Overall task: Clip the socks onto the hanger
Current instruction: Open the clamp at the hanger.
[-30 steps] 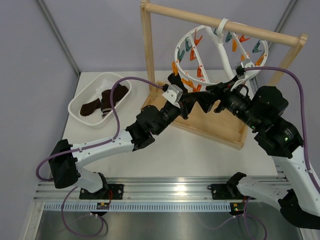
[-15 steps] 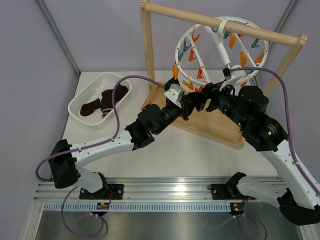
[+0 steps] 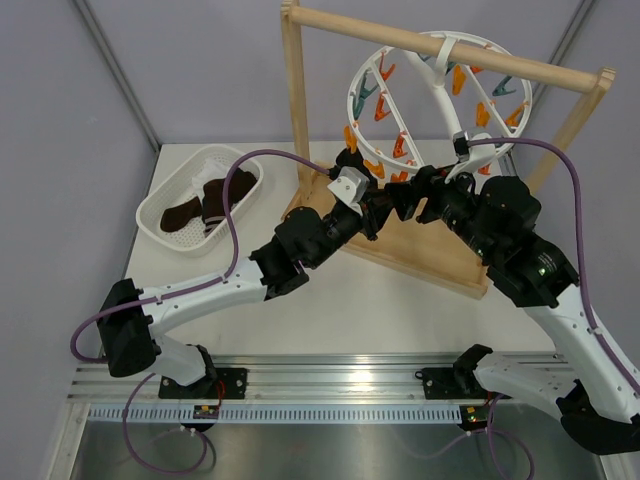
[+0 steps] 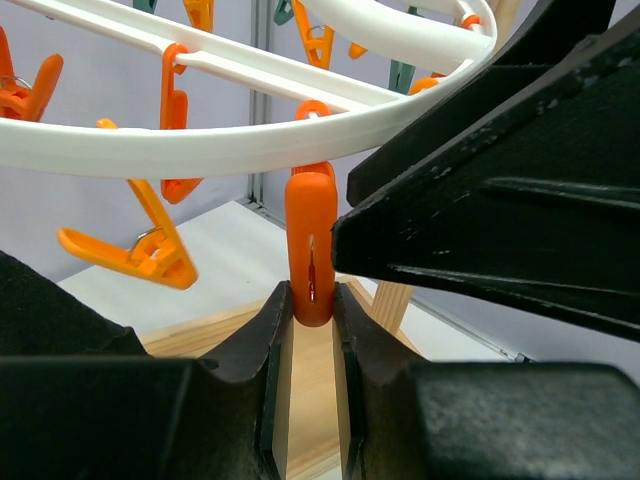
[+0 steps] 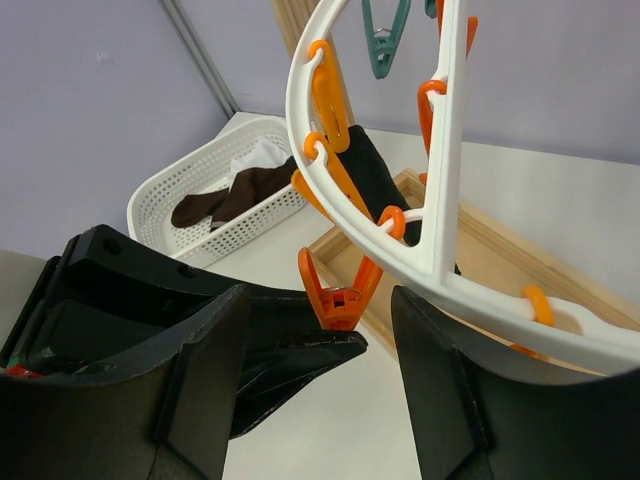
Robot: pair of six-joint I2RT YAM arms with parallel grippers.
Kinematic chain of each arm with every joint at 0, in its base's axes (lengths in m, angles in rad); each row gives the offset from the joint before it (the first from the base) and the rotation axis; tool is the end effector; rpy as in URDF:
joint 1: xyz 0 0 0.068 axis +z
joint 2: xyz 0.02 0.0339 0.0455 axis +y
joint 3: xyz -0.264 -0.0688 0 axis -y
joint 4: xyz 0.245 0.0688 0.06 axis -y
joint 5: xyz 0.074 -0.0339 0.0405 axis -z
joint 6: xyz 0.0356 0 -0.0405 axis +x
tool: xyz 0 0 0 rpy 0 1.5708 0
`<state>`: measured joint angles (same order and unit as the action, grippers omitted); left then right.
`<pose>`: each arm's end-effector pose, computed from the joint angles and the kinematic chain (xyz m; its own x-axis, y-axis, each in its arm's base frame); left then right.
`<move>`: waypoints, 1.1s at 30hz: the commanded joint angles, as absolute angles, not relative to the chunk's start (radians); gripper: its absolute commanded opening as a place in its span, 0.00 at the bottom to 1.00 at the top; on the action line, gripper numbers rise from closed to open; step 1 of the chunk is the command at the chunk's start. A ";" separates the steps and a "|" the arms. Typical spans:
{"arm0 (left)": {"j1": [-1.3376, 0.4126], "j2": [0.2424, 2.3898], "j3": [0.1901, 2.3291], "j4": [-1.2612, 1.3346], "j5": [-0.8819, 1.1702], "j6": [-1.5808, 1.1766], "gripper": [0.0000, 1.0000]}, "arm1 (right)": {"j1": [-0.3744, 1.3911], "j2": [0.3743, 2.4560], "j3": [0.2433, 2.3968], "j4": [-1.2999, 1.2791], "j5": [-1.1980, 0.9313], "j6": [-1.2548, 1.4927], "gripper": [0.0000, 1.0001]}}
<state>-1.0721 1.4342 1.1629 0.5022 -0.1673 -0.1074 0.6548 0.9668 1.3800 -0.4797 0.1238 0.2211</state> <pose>0.1690 -0.2978 0.3922 0.0243 -0.2656 -0.9638 0.7956 0.5889 -0.1422 0.1450 0.1058 0.4769 -0.1625 0.1496 -0.9753 -0.4827 0.8500 0.2108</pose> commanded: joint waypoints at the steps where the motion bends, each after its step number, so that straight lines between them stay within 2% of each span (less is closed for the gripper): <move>1: -1.077 1.396 1.200 0.499 -0.098 -0.126 0.05 | 0.657 0.971 1.361 -0.385 0.189 0.227 0.66; 14: -1.072 1.394 1.192 0.499 -0.009 -0.152 0.05 | 0.655 0.919 1.264 -0.207 0.195 0.255 0.58; 19: -1.071 1.399 1.192 0.500 -0.005 -0.161 0.05 | 0.657 0.916 1.259 -0.199 0.204 0.252 0.53; 27: -1.069 1.408 1.195 0.497 0.041 -0.169 0.04 | 0.655 0.922 1.243 -0.170 0.213 0.258 0.52; 33: -1.068 1.413 1.189 0.503 0.055 -0.179 0.04 | 0.655 0.914 1.226 -0.133 0.229 0.270 0.48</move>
